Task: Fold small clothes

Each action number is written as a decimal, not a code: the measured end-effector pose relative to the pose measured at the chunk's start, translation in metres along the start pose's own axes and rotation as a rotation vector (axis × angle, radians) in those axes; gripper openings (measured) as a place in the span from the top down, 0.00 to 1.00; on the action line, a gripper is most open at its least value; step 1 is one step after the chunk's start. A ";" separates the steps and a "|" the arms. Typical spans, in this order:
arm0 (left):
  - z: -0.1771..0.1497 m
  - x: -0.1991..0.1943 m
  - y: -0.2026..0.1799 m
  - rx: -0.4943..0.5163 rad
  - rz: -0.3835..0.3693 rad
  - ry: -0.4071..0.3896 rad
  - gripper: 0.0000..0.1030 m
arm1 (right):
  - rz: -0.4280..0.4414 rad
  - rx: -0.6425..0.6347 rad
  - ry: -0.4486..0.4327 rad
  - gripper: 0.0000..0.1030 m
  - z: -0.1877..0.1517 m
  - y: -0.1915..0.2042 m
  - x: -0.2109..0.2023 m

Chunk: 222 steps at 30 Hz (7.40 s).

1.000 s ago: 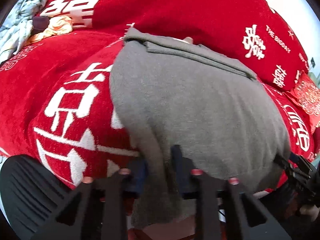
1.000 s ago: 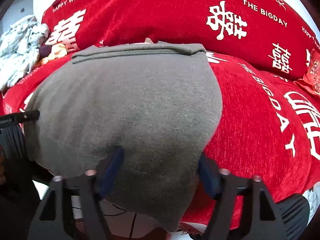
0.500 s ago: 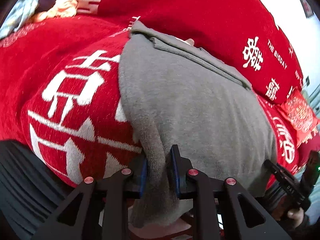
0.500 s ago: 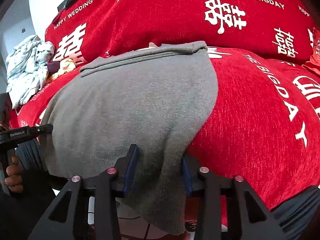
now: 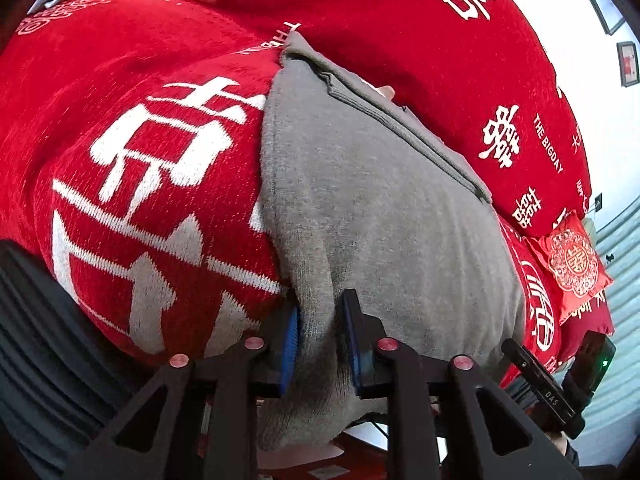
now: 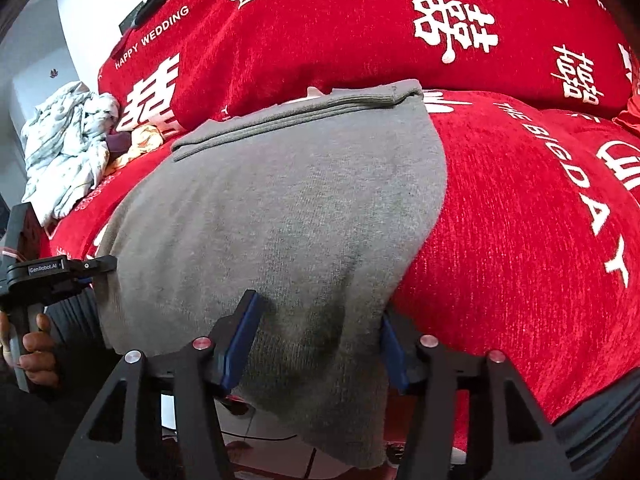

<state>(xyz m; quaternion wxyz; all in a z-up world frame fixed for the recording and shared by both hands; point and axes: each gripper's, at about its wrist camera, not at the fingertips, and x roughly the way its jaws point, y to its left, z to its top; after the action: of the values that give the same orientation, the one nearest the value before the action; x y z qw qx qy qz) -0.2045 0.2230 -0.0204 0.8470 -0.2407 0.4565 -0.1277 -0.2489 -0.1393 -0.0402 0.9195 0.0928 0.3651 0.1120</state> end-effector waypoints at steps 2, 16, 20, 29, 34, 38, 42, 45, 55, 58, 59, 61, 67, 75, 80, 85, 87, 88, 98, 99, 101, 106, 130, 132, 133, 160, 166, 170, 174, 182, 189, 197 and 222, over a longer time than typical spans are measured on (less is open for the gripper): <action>-0.001 -0.003 0.001 -0.003 -0.001 -0.015 0.37 | 0.003 -0.001 0.000 0.39 0.000 0.000 0.000; -0.003 0.004 -0.013 0.069 0.049 0.008 0.85 | -0.073 -0.037 0.009 0.62 0.002 0.001 0.002; -0.005 0.005 -0.012 0.066 0.056 0.005 0.85 | -0.011 0.032 0.003 0.64 0.003 -0.015 -0.001; -0.004 -0.010 -0.023 0.106 0.088 -0.033 0.88 | 0.035 0.063 0.026 0.87 0.006 -0.028 -0.007; 0.002 -0.020 -0.035 0.150 0.080 -0.073 0.88 | 0.138 0.103 -0.017 0.87 0.015 -0.035 -0.025; 0.012 -0.027 -0.040 0.148 0.052 -0.100 0.88 | 0.204 0.146 -0.055 0.87 0.027 -0.038 -0.035; 0.032 -0.036 -0.053 0.153 0.008 -0.146 0.88 | 0.245 0.157 -0.084 0.88 0.045 -0.033 -0.041; 0.047 -0.043 -0.064 0.169 -0.011 -0.180 0.88 | 0.266 0.163 -0.113 0.88 0.061 -0.030 -0.046; 0.094 -0.054 -0.061 0.048 -0.073 -0.249 0.88 | 0.354 0.364 -0.200 0.88 0.093 -0.054 -0.054; 0.106 -0.047 -0.066 0.061 -0.047 -0.240 0.88 | 0.358 0.379 -0.190 0.88 0.103 -0.056 -0.048; 0.111 -0.044 -0.069 0.071 -0.038 -0.239 0.88 | 0.350 0.373 -0.192 0.88 0.109 -0.055 -0.046; 0.117 -0.042 -0.072 0.079 -0.035 -0.242 0.88 | 0.343 0.371 -0.199 0.88 0.118 -0.056 -0.043; 0.146 -0.030 -0.080 0.095 -0.007 -0.236 0.88 | 0.302 0.338 -0.193 0.88 0.157 -0.057 -0.028; 0.184 0.005 -0.090 0.119 0.091 -0.186 0.88 | 0.247 0.312 -0.147 0.88 0.197 -0.061 0.003; 0.202 0.032 -0.100 0.151 0.172 -0.149 0.88 | 0.201 0.310 -0.104 0.88 0.216 -0.066 0.028; 0.215 0.053 -0.105 0.174 0.221 -0.126 0.88 | 0.169 0.317 -0.067 0.88 0.229 -0.071 0.051; 0.220 0.060 -0.105 0.170 0.229 -0.114 0.88 | 0.163 0.319 -0.056 0.88 0.234 -0.072 0.058; 0.223 0.064 -0.105 0.166 0.230 -0.109 0.88 | 0.158 0.319 -0.050 0.88 0.236 -0.073 0.062; 0.247 0.081 -0.109 0.171 0.232 -0.089 0.88 | 0.141 0.326 -0.030 0.88 0.254 -0.079 0.083; 0.250 0.083 -0.110 0.172 0.231 -0.089 0.88 | 0.139 0.328 -0.029 0.88 0.256 -0.080 0.084; 0.255 0.086 -0.113 0.177 0.232 -0.090 0.88 | 0.134 0.331 -0.028 0.88 0.261 -0.082 0.088; 0.269 0.103 -0.111 0.169 0.241 -0.064 0.88 | 0.121 0.338 -0.010 0.87 0.273 -0.086 0.103; 0.281 0.166 -0.082 0.115 0.285 0.064 0.20 | 0.042 0.351 0.142 0.70 0.275 -0.106 0.177; 0.275 0.150 -0.084 0.115 0.242 0.051 0.20 | 0.043 0.329 0.128 0.39 0.272 -0.102 0.163; 0.269 0.142 -0.083 0.100 0.201 0.060 0.20 | 0.043 0.321 0.115 0.35 0.269 -0.100 0.155; 0.266 0.115 -0.121 0.174 0.201 -0.001 0.86 | 0.200 0.335 0.015 0.87 0.270 -0.081 0.113; 0.307 0.142 -0.120 0.132 0.211 0.004 0.86 | 0.199 0.444 -0.007 0.87 0.308 -0.099 0.138; 0.325 0.169 -0.118 0.133 0.236 0.028 0.86 | 0.157 0.444 0.017 0.87 0.327 -0.101 0.167; 0.340 0.198 -0.106 0.115 0.255 0.071 0.86 | 0.117 0.440 0.059 0.87 0.339 -0.106 0.199; 0.352 0.216 -0.079 0.014 0.199 0.084 0.41 | 0.074 0.469 0.144 0.83 0.340 -0.123 0.243; 0.355 0.183 -0.067 0.002 0.200 0.018 0.41 | -0.035 0.450 0.062 0.47 0.333 -0.139 0.209; 0.330 0.211 -0.113 0.191 0.251 0.084 0.41 | 0.117 0.170 0.137 0.47 0.343 -0.079 0.215; 0.335 0.241 -0.120 0.308 0.499 0.059 0.41 | -0.151 -0.041 0.184 0.33 0.345 -0.064 0.249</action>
<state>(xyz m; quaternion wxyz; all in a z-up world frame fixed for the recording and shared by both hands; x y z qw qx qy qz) 0.2082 0.1130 0.0280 0.8651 0.0144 0.5013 0.0097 0.1748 -0.1636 0.0290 0.8896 0.0355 0.4517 0.0578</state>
